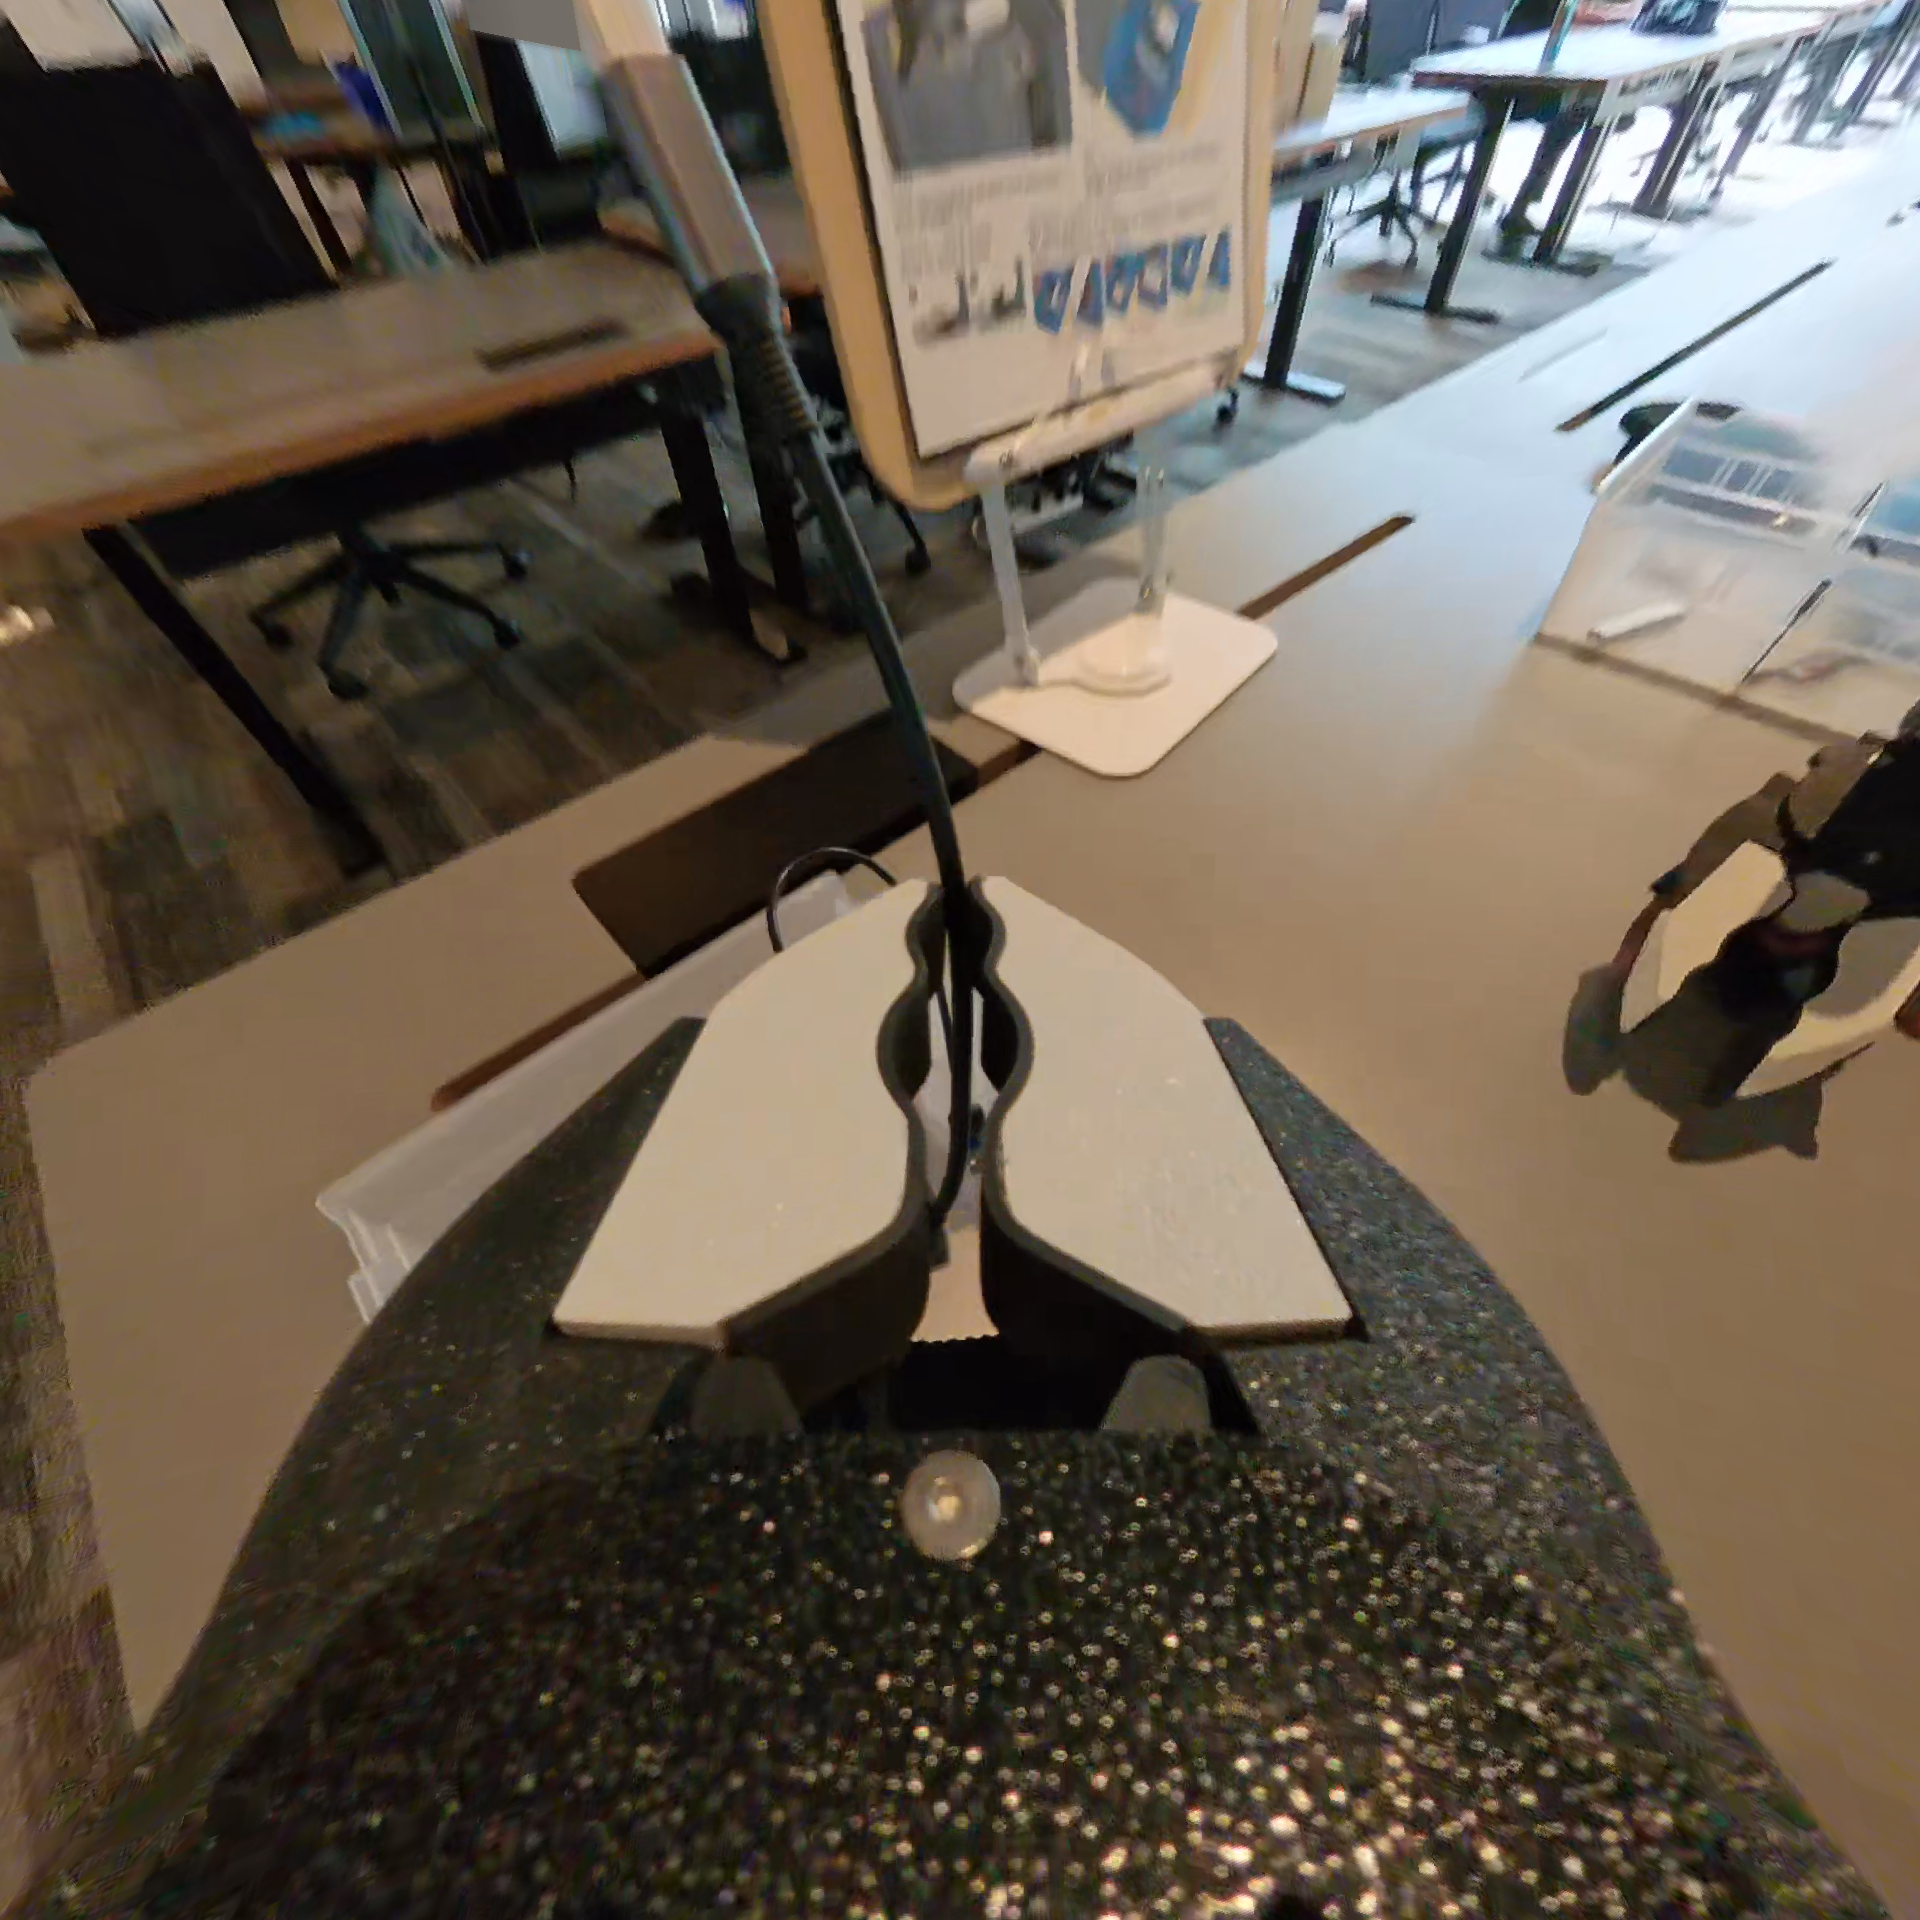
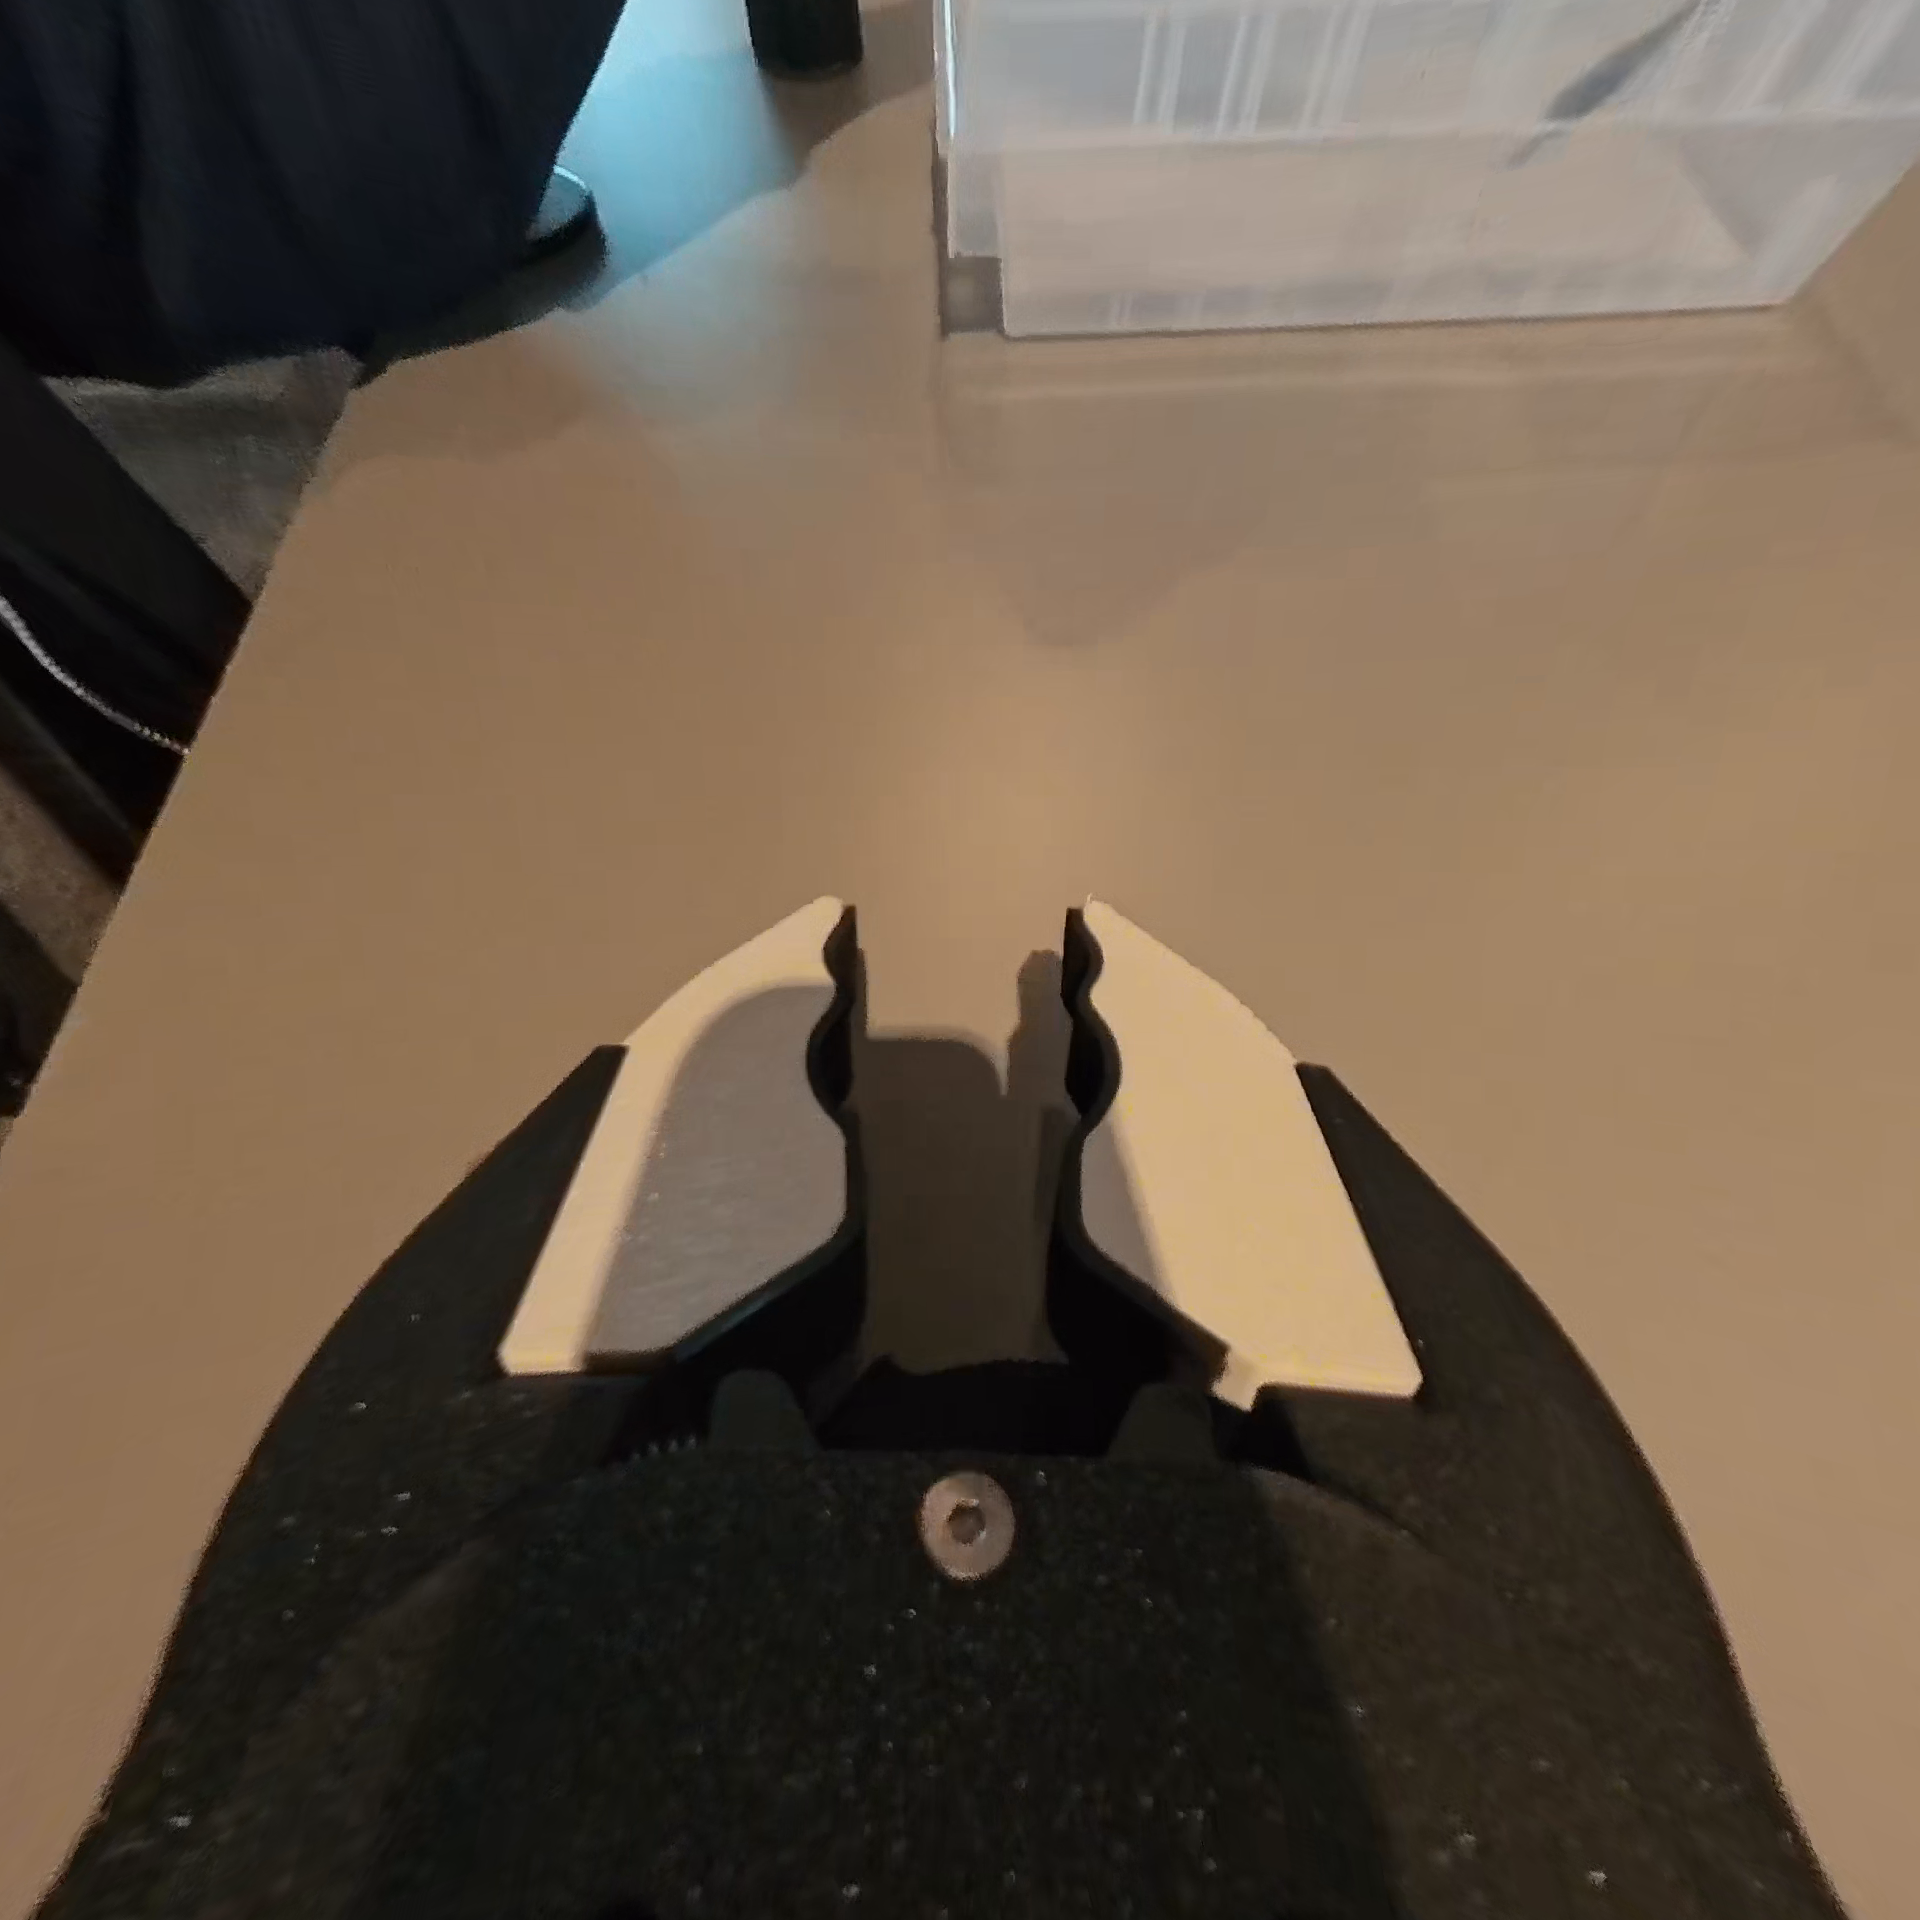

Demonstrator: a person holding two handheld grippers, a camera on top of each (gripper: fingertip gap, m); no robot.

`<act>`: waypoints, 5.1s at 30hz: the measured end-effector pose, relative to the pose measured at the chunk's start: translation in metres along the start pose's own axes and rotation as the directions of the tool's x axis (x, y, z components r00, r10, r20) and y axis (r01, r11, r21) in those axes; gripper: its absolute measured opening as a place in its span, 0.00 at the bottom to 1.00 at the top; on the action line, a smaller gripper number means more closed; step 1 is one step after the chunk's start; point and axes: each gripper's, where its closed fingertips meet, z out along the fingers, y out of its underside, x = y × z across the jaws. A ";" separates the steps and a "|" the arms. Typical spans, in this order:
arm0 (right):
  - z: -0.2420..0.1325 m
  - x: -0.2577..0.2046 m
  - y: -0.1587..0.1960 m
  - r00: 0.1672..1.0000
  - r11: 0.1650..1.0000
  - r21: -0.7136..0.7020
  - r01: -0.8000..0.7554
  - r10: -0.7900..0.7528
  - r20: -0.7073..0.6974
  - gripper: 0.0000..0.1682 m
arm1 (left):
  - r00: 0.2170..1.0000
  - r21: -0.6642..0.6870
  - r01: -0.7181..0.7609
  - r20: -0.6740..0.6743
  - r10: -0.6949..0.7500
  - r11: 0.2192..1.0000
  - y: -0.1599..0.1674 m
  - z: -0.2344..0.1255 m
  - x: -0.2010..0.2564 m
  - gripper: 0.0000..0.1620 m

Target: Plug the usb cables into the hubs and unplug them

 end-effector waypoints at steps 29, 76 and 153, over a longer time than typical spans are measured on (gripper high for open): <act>-0.090 0.053 -0.145 0.881 0.574 0.695 -0.433 0.431 0.194 0.26 | 0.670 0.353 0.147 -0.723 0.170 0.924 -0.098 0.075 0.273 0.02; -0.168 0.103 -0.047 0.864 0.402 0.823 -0.402 0.463 0.197 0.05 | 0.831 0.291 -0.028 -0.525 0.184 0.956 0.016 0.198 0.282 0.32; -0.156 0.056 -0.054 0.923 0.457 0.843 -0.285 0.369 0.112 0.11 | 0.607 0.198 0.281 -0.795 -0.015 0.939 0.049 0.212 0.353 0.06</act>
